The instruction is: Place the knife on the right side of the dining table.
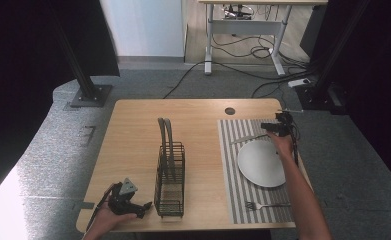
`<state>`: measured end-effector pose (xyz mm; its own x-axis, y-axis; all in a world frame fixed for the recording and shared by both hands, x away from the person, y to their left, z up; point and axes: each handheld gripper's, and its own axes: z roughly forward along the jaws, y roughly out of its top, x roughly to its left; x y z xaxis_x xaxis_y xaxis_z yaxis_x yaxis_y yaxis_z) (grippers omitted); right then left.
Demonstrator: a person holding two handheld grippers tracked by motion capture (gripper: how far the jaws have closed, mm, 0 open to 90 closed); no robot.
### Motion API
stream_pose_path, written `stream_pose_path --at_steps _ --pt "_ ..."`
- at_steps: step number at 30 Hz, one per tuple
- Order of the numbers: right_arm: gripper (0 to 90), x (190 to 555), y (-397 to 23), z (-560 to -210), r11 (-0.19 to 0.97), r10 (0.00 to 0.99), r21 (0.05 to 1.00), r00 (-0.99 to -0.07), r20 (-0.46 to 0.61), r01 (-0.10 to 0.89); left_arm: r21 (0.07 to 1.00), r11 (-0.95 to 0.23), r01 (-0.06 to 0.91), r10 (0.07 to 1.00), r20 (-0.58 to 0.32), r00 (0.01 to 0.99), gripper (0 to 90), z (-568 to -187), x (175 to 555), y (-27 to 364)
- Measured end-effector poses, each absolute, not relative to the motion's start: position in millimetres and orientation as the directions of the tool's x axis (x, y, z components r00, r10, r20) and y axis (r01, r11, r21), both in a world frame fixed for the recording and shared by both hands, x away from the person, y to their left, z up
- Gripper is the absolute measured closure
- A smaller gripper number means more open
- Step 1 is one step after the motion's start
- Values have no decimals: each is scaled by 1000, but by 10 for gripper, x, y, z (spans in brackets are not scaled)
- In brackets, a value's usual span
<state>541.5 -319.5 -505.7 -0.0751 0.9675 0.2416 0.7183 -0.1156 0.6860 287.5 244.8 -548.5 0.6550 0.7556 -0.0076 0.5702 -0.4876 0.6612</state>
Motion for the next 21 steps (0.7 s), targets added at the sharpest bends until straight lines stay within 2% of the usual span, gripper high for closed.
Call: stream_pose_path --at_steps 6,10,21 --pt "410 5547 -3113 -5197 -43 972 665 -122 200 746 661 -488 570 755 -8 655 0 -5484 2876 2448" --pt "415 5592 -3101 -5318 -41 971 648 -122 204 761 661 -488 570 755 -8 656 0 -5485 2876 2448" --pt "416 5587 -3102 -5337 -23 978 639 -116 174 769 661 -488 570 755 -8 655 0 -5485 2876 2448"
